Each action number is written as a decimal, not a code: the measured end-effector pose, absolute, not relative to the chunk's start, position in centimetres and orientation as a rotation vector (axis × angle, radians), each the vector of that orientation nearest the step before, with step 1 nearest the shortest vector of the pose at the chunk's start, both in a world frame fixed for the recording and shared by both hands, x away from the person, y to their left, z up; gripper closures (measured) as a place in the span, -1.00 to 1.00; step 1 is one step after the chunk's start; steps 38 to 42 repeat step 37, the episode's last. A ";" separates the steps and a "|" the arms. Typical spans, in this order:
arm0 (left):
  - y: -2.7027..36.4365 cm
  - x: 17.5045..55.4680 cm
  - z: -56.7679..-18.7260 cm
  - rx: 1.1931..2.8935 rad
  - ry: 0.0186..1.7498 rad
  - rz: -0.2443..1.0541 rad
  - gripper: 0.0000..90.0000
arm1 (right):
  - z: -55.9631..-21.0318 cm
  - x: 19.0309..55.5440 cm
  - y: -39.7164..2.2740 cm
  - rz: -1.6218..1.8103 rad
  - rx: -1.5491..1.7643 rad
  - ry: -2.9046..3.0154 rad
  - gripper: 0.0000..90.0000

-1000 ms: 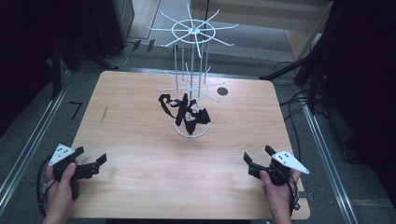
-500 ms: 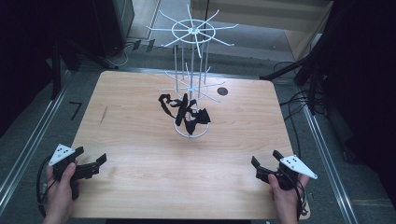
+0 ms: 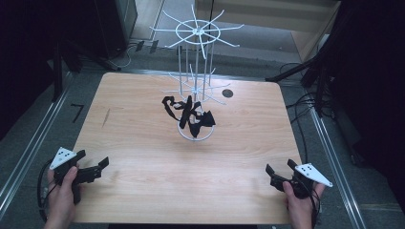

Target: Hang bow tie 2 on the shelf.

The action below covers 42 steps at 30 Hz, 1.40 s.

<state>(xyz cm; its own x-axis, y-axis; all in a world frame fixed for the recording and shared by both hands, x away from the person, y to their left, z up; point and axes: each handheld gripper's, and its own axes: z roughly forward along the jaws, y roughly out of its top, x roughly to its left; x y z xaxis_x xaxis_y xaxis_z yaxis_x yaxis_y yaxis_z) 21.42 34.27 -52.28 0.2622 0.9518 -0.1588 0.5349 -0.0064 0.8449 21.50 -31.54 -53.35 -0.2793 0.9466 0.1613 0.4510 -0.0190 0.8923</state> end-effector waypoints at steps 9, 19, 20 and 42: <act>34.3 21.4 -52.3 1.661 1.391 0.602 -0.97 | -53.8 21.1 -32.5 1.236 1.465 1.760 -0.80; 34.3 21.4 -52.3 1.656 1.392 0.608 -0.97 | -54.5 20.4 -34.6 1.217 1.517 1.736 -0.80; 34.3 21.4 -52.3 1.656 1.392 0.608 -0.97 | -54.6 20.1 -35.0 1.217 1.522 1.728 -0.80; 34.3 21.3 -52.3 1.657 1.393 0.611 -0.97 | -54.7 19.7 -35.9 1.207 1.545 1.705 -0.80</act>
